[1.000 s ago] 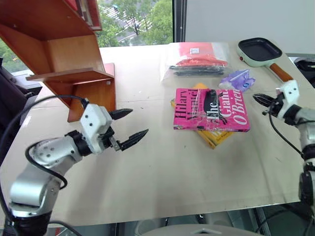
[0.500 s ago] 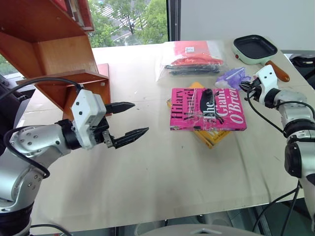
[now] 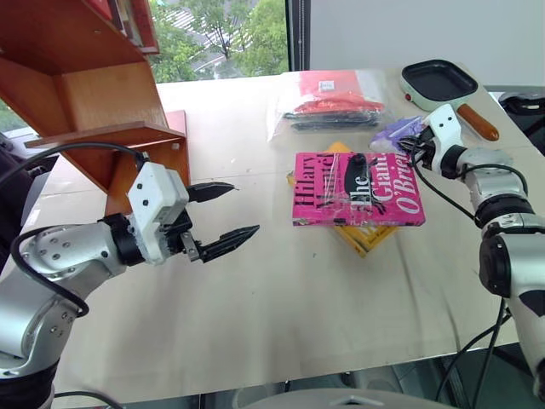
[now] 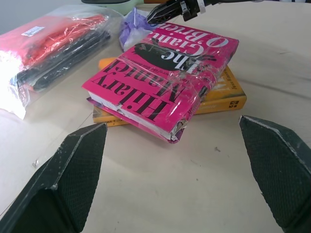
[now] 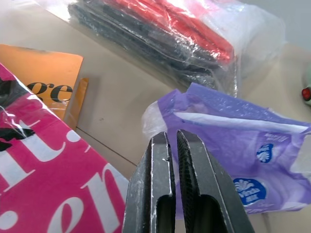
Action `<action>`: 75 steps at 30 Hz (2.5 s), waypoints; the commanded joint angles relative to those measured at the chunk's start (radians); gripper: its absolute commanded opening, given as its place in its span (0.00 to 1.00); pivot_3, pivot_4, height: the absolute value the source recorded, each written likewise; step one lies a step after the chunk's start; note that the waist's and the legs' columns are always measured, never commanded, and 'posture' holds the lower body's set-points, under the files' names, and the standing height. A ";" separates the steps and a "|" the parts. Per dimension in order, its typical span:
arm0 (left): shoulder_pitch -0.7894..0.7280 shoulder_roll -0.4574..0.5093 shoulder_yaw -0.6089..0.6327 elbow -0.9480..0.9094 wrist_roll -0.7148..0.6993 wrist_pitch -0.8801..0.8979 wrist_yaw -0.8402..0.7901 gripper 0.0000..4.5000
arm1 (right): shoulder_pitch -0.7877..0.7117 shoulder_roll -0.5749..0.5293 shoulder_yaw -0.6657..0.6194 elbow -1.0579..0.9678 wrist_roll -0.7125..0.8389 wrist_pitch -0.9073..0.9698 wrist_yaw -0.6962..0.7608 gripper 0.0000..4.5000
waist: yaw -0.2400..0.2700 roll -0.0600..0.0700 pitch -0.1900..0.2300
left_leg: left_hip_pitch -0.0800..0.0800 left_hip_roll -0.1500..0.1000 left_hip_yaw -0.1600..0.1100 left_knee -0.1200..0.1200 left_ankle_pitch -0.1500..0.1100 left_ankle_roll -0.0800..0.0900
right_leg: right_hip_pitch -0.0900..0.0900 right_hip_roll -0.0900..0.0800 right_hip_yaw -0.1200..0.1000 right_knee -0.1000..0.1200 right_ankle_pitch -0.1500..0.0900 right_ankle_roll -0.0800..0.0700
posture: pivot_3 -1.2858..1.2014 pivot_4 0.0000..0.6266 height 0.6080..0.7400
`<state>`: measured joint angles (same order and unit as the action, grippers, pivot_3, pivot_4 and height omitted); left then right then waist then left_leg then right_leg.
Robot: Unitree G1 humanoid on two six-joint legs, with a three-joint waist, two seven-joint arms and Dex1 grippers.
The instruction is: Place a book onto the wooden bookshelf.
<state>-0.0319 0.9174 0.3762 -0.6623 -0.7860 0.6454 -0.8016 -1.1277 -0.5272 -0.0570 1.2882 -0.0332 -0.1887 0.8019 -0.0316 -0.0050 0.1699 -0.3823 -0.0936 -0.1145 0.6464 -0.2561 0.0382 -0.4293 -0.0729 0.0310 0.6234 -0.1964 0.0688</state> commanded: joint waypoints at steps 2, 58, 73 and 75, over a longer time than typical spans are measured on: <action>-0.007 -0.001 0.012 -0.025 0.002 -0.018 0.004 1.00 | -0.041 -0.007 -0.011 -0.005 0.002 0.020 0.006 0.02 | -0.006 0.000 0.000 | 0.000 0.000 0.000 0.000 0.000 0.000 | 0.000 0.000 0.000 0.000 0.000 0.000 | 0.52 0.24 1.00; 0.111 0.051 0.003 0.031 0.039 0.001 -0.140 1.00 | 0.395 -0.182 0.004 -0.737 0.220 0.546 0.539 0.02 | -0.004 0.000 0.000 | 0.000 0.001 0.002 0.002 0.000 0.000 | -0.002 -0.001 0.002 0.003 0.001 -0.001 | 0.52 0.24 1.00; 0.090 -0.519 -0.271 0.100 -0.065 0.179 0.370 1.00 | 0.910 -0.280 -0.336 -1.397 0.514 0.722 0.373 0.41 | 0.048 0.001 -0.002 | -0.001 0.000 0.001 0.005 -0.001 0.001 | -0.001 -0.005 0.000 0.004 0.001 0.000 | 0.52 0.24 1.00; 0.039 -0.571 -0.264 0.154 -0.125 0.236 0.425 1.00 | 1.042 -0.277 -0.428 -1.563 0.611 0.810 0.353 0.63 | 0.050 0.001 -0.002 | -0.001 0.001 0.000 0.006 -0.003 0.005 | 0.000 -0.004 0.000 0.004 0.001 0.000 | 0.52 0.24 1.00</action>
<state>0.0437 0.3766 0.1056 -0.5307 -0.8459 0.8381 -0.4215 -0.1507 -0.7900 -0.3867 -0.1124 0.4775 0.5516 1.1701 0.0187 -0.0037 0.1674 -0.3826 -0.0929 -0.1148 0.6525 -0.2594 0.0430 -0.4279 -0.0765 0.0299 0.6276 -0.1955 0.0685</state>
